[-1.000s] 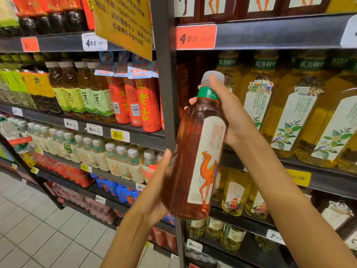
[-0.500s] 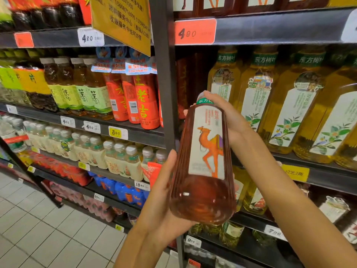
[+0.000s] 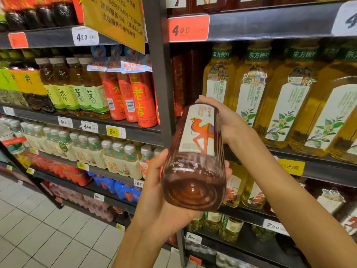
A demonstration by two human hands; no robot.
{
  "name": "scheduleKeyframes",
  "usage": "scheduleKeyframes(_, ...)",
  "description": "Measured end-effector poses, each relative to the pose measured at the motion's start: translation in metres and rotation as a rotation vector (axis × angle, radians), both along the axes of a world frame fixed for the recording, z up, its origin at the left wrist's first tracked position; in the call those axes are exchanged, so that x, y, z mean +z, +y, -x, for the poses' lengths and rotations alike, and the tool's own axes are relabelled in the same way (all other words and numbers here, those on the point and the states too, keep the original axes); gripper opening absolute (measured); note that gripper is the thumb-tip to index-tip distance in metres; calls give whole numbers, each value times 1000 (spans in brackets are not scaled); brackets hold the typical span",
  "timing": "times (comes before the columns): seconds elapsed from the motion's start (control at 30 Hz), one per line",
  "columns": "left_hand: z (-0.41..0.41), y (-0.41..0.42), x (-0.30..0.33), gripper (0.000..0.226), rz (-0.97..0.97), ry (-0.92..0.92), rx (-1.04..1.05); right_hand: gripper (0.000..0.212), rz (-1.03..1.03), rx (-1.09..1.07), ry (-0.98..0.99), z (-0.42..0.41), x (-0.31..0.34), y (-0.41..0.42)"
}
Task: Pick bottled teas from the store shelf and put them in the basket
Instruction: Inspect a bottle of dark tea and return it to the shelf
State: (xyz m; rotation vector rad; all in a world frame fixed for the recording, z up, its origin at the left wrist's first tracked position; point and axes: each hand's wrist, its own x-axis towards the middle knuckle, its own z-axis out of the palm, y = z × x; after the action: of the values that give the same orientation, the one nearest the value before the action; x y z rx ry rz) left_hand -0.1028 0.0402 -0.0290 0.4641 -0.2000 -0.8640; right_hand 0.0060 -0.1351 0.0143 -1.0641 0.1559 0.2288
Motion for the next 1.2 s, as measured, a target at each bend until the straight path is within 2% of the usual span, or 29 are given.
scheduleKeyframes(0.13,-1,-5,-18,74,-31,-80,-72,24,35,42,-57,5,19,2)
scheduleKeyframes(0.27,-10,-7,-27,82,-144,-51,139,24,-45,22,-199,7,31,7)
scheduleKeyframes(0.3,-11,-6,-30,77,-175,-86,185,21,-47,20,-247,9,32,7)
scheduleKeyframes(0.37,-8,-4,-31,60,-307,-234,287,12,-41,17,-346,13,34,7)
scheduleKeyframes(0.43,-23,-6,-32,55,-554,-374,398,9,-38,15,-409,16,34,6)
scheduleKeyframes(0.5,-19,17,-44,45,-627,-697,312,13,-38,6,-440,20,34,7)
scheduleKeyframes(0.57,-18,18,-35,38,-740,-788,230,17,16,-8,-458,22,35,8)
scheduleKeyframes(0.6,-23,11,-36,39,-788,-815,281,18,46,-12,-475,23,35,7)
scheduleKeyframes(0.67,-25,-3,-31,45,-794,-741,291,24,105,-30,-529,25,34,5)
scheduleKeyframes(0.8,-31,-11,-37,36,-688,-769,427,35,339,-107,-632,26,31,2)
scheduleKeyframes(0.9,-34,-12,-41,39,-683,-758,499,35,506,-74,-597,27,28,0)
scheduleKeyframes(1.03,-37,-8,-49,47,-685,-767,556,30,446,-85,-551,31,18,6)
scheduleKeyframes(1.13,-39,-6,-56,56,-712,-791,509,26,318,-194,-557,35,8,14)
scheduleKeyframes(1.2,-42,-1,-60,59,-746,-828,457,25,308,-243,-575,40,3,19)
